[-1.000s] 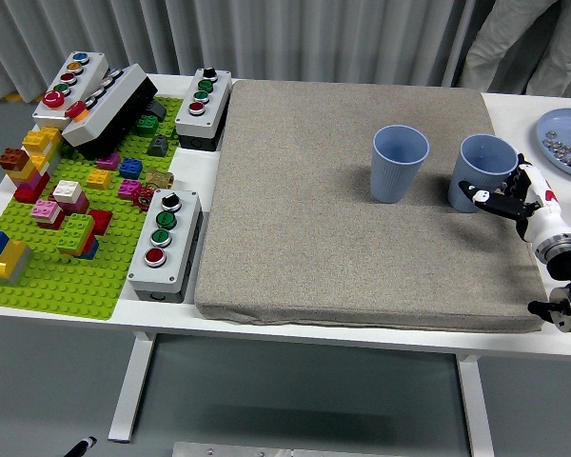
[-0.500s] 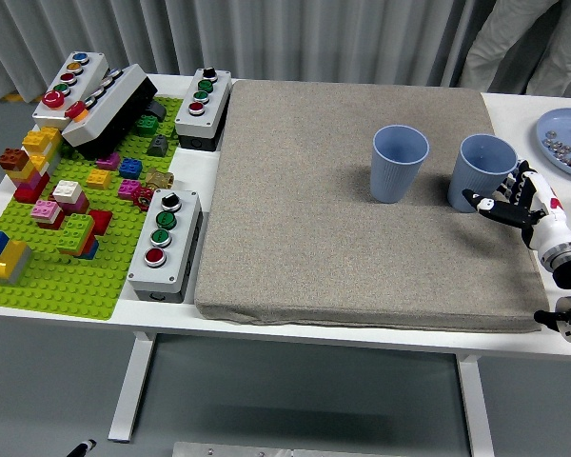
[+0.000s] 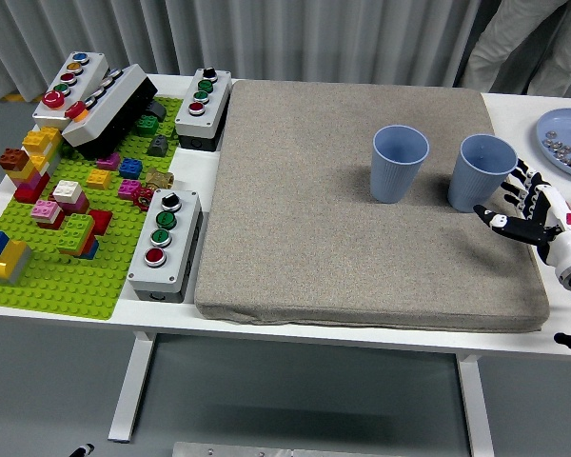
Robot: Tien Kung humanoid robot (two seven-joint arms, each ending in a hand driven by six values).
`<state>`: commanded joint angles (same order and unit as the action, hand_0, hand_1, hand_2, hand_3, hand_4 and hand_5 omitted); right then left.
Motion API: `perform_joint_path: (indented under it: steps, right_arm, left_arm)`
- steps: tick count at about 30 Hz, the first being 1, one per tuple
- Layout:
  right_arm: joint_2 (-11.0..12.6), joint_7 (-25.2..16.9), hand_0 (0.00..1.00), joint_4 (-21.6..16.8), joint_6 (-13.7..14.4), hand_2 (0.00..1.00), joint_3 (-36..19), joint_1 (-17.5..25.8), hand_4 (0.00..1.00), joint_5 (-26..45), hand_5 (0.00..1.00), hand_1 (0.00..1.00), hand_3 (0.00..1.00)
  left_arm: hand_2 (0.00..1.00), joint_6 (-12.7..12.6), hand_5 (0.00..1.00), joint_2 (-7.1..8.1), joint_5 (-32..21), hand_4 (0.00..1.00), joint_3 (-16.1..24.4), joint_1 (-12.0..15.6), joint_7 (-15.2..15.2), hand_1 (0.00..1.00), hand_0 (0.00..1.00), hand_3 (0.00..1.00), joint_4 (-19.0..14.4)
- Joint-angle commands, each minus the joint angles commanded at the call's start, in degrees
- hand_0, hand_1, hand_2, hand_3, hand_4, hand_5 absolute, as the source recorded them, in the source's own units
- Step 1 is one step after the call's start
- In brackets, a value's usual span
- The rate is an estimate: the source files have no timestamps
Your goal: Pick cup pour cup place
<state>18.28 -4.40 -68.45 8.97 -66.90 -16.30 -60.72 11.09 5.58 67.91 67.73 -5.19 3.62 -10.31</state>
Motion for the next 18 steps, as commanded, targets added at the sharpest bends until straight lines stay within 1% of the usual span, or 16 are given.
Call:
perform_joint_path:
  steps: [2,4,12,16,18]
  right_arm:
    - [0.5,0.2,0.961,-0.9,0.2,0.998,-0.4,0.5,0.845,-0.9,0.178,0.914,0.998]
    - [0.8,0.3,0.961,-0.8,0.3,0.998,-0.7,0.5,0.845,-1.1,0.178,0.914,0.998]
    - [0.9,0.3,0.961,-1.4,0.2,0.998,-1.2,0.6,0.844,-0.4,0.182,0.914,0.998]
    - [1.2,0.4,0.961,-1.9,0.5,0.998,-1.9,-0.1,0.844,-0.3,0.185,0.913,0.998]
    - [2.5,0.5,0.961,-2.6,0.3,0.998,-2.9,-1.5,0.844,0.1,0.185,0.913,0.998]
  left_arm:
    - [0.883,0.0,0.997,0.01,-0.2,0.643,-0.1,0.0,0.0,0.801,0.826,0.784,0.0]
    - [0.883,0.1,0.997,0.06,-0.2,0.643,-0.2,-0.1,0.0,0.801,0.826,0.784,0.0]
    - [0.883,0.0,0.997,0.01,-0.1,0.643,-0.1,-0.1,0.0,0.802,0.826,0.784,0.0]
    - [0.882,0.1,0.997,0.1,0.1,0.643,0.0,-0.2,0.0,0.803,0.826,0.784,0.0]
    - [0.882,0.0,0.997,0.27,0.2,0.643,0.1,-0.3,0.0,0.803,0.826,0.784,0.0]
